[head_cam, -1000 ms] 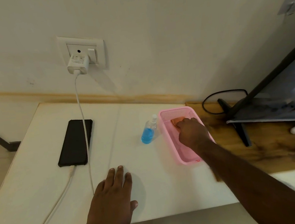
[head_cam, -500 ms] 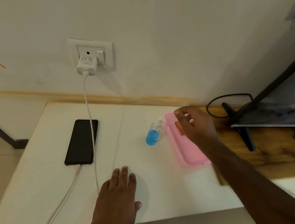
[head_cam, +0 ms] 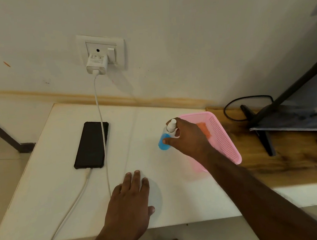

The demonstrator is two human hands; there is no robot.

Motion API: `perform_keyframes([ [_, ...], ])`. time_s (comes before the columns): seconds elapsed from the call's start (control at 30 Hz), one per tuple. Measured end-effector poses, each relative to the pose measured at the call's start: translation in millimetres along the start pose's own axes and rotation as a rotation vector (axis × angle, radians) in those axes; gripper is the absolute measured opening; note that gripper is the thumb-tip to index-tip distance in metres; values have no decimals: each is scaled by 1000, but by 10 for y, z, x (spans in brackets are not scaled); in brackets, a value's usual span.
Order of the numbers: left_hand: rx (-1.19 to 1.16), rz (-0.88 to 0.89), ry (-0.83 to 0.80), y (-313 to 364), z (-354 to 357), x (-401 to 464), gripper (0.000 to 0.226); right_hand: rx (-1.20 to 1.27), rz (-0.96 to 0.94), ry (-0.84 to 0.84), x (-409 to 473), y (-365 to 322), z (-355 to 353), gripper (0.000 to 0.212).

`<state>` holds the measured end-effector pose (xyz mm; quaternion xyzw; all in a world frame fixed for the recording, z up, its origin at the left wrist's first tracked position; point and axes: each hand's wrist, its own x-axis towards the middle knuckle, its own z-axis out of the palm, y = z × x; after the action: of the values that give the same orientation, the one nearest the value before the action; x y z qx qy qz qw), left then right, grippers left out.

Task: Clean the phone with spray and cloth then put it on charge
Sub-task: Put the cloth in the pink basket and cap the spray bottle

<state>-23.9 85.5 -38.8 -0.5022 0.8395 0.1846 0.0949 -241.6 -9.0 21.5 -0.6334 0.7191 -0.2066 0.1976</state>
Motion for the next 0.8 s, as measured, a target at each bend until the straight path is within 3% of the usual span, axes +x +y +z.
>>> perform_keyframes([
  [0.17,-23,-5,15,-15,35,-11,78,181,78,123,-53,49,-171,40],
  [0.4,-6,-8,63,-18,106,-10,78,419,173,441,-141,226,-557,39],
  [0.53,10,-5,103,-13,143,-23,80,386,212,508,-135,307,-618,43],
  [0.8,48,21,101,69,257,-33,81,206,231,489,-134,316,-314,45],
])
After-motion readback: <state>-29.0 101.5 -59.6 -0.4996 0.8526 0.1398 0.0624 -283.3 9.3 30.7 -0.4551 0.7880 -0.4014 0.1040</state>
